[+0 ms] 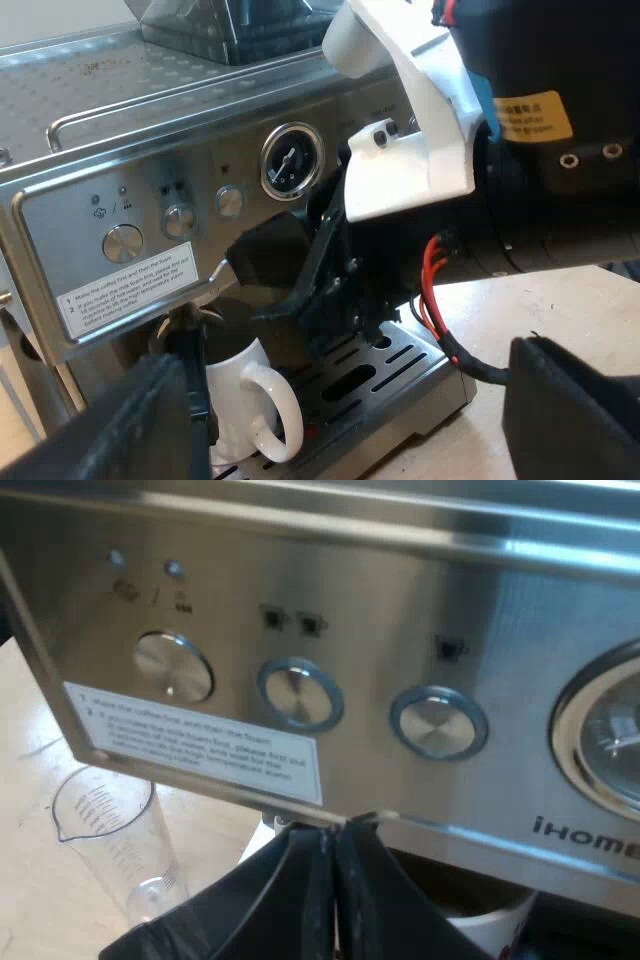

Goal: Place mug into machine

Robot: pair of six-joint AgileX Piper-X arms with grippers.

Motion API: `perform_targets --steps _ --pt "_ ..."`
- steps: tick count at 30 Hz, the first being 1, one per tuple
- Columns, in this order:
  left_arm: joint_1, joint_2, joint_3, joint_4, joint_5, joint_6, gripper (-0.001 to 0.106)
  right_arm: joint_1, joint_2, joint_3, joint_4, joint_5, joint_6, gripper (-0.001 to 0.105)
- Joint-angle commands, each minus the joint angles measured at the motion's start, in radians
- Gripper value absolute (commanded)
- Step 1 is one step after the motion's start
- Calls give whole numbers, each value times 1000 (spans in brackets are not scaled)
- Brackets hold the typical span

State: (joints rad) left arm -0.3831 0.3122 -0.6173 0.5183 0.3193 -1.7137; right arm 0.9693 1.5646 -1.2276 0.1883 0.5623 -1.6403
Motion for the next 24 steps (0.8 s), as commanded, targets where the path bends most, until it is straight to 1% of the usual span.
perform_targets --steps 1,2,4,5,10,13,17,20,24 --pt "3 -1 -8 -15 0 -2 66 0 -15 -2 -30 9 -28 0" --pt "3 -1 -8 -15 0 -2 66 0 -15 -2 -44 9 -42 0" --pt "3 -1 -8 -15 0 -2 66 0 -15 -2 -67 15 -46 0" --pt "3 -1 -8 -15 0 -2 66 0 -15 -2 -79 32 -46 0" --pt "3 -1 -8 -15 0 -2 66 0 -15 -2 -81 42 -49 0" --pt "3 -1 -8 -15 0 -2 66 -5 -15 -2 -81 71 -49 0" --pt "3 -1 -8 -15 0 -2 66 -30 -15 -2 -81 52 -47 0" --pt "3 -1 -8 -15 0 -2 66 -61 -15 -2 -81 -5 -47 0" --pt "3 -1 -8 -15 0 -2 66 -71 -12 -2 -81 -8 -47 0"
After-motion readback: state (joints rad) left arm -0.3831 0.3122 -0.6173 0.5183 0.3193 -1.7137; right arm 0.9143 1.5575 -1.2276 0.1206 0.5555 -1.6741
